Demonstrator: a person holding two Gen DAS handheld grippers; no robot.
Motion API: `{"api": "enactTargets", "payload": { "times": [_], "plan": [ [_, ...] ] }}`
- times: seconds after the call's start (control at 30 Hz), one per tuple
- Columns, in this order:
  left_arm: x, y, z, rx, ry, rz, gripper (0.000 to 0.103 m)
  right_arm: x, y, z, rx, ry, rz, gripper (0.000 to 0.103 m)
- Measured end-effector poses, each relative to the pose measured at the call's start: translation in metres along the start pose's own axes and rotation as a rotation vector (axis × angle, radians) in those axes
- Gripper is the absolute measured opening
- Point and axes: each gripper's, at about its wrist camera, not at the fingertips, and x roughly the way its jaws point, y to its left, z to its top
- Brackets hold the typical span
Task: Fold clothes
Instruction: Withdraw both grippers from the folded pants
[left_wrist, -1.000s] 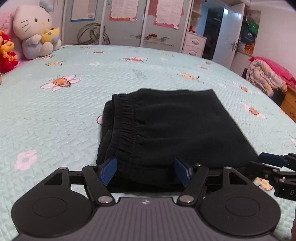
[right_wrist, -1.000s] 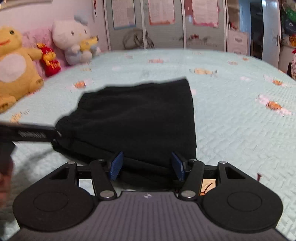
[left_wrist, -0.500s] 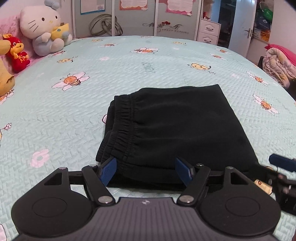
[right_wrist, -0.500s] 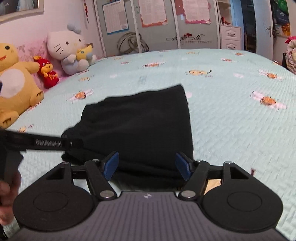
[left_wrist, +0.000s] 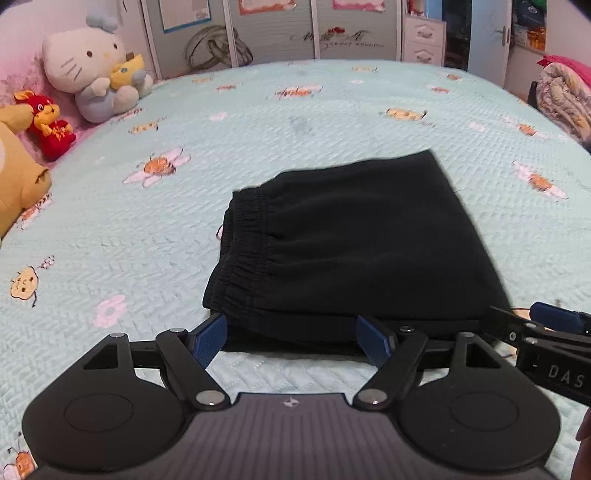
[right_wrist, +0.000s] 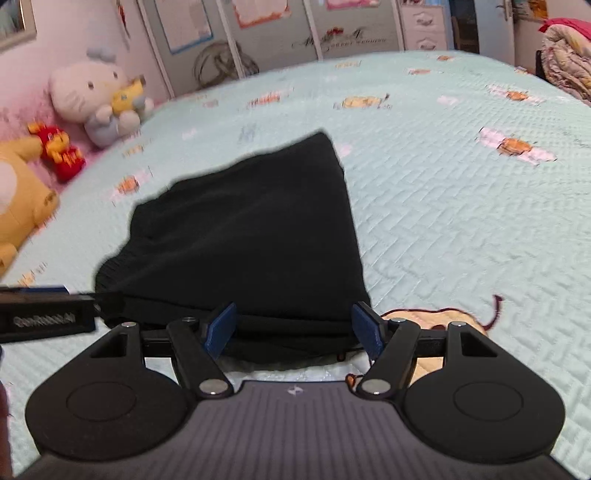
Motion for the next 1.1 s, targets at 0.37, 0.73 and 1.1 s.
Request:
{"api": "enactTargets", "payload": {
  "times": [0.37,0.73,1.1],
  "plan": [
    [-0.084,-0.016,0.012,-0.003,-0.129,-0.003,0.086,-0.075,-0.001,0.011,0.022,-0.12,0.033,0.07],
    [-0.157,-0.022,0.021,-0.025,-0.253,0.028,0.088,-0.141,0.014,0.022,0.004,-0.248,0.094,0.07],
    [-0.184,-0.017,0.014,-0.034,-0.304,0.03,0.09,-0.178,0.024,0.024,-0.021,-0.298,0.115,0.071]
  ]
}}
